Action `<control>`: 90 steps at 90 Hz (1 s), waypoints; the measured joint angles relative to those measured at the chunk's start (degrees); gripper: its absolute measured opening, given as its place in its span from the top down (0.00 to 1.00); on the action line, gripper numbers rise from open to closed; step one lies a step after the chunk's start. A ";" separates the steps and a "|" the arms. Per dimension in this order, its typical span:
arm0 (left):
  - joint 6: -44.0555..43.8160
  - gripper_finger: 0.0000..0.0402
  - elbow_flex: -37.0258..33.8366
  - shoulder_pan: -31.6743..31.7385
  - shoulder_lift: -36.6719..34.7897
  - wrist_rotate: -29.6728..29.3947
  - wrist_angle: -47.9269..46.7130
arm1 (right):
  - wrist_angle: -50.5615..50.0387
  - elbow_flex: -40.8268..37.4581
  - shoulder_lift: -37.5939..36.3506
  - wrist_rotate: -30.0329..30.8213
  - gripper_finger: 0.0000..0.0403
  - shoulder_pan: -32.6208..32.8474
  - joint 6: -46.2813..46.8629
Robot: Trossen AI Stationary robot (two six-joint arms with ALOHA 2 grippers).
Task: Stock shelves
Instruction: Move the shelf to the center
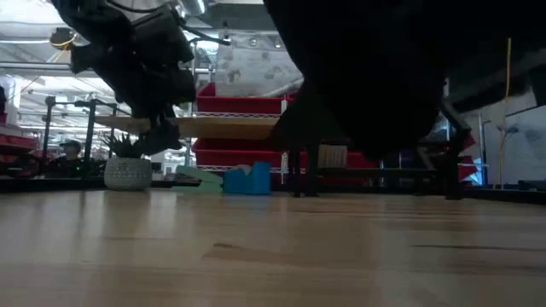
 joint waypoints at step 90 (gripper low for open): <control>-6.68 0.16 5.02 -9.83 0.24 -0.77 -15.03 | -0.02 0.00 0.00 -0.37 1.00 0.03 -0.06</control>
